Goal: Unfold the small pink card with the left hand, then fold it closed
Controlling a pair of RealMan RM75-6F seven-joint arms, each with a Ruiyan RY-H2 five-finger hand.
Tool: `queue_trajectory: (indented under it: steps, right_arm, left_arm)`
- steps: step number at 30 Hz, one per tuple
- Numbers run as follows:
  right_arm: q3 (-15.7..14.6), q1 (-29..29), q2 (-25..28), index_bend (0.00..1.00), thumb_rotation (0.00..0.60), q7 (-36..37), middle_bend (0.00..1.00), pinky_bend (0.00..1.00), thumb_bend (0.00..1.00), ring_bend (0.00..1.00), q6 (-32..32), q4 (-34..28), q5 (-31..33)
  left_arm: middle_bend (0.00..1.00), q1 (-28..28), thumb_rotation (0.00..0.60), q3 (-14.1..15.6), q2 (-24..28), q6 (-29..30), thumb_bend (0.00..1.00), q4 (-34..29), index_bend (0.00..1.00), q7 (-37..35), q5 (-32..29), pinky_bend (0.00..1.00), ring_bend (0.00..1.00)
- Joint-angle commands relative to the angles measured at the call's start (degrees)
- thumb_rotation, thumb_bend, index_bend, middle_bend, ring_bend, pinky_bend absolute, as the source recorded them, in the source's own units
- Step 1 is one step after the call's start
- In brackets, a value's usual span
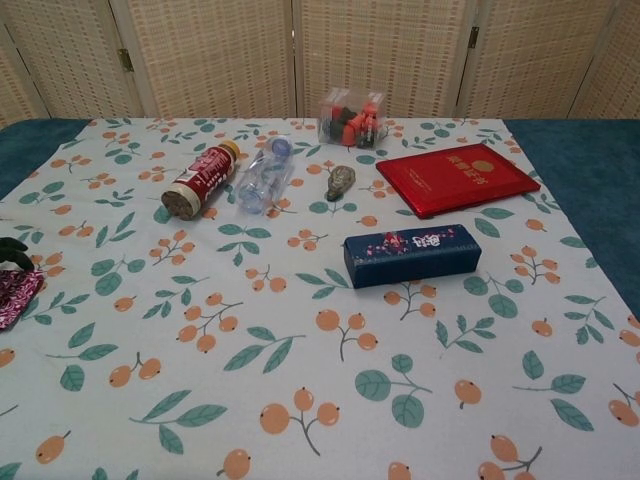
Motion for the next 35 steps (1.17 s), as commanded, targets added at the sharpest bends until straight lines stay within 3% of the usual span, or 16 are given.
queue_trajectory:
  steps: [1,10,21,27,35]
  right_arm:
    - [-0.02,0.00,0.02,0.00,0.600,0.02,0.00,0.00,0.32,0.00,0.01,-0.01,-0.04]
    - [0.01,-0.27,0.41,0.00,0.600,0.02,0.00,0.00,0.32,0.00,0.61,-0.22,-0.24]
    - [-0.15,0.64,1.89,0.00,0.600,4.31,0.00,0.00,0.32,0.00,-0.47,-0.11,-2.13]
    - [-0.05,1.03,1.47,0.00,0.600,7.08,0.01,0.00,0.32,0.00,0.21,1.18,-3.72]
    - [-0.60,0.97,0.82,0.02,0.600,7.33,0.02,0.00,0.32,0.00,0.51,1.74,-4.50]
  left_arm:
    - [0.00,0.02,0.600,-0.04,0.13,0.16,0.34,-0.23,0.09,0.06,-0.17,0.00,0.00]
    - [0.00,1.91,0.600,-2.08,3.18,4.18,0.34,-3.73,0.05,-4.80,1.29,0.00,0.00]
    - [0.00,10.67,0.600,-6.33,6.12,23.48,0.35,-8.58,0.14,-19.59,13.36,0.00,0.00]
    - [0.00,15.07,0.600,-5.75,4.60,32.66,0.36,-8.13,0.18,-21.70,19.90,0.00,0.00]
    - [0.00,19.08,0.600,-3.96,5.00,38.62,0.36,-10.04,0.18,-20.76,25.88,0.00,0.00]
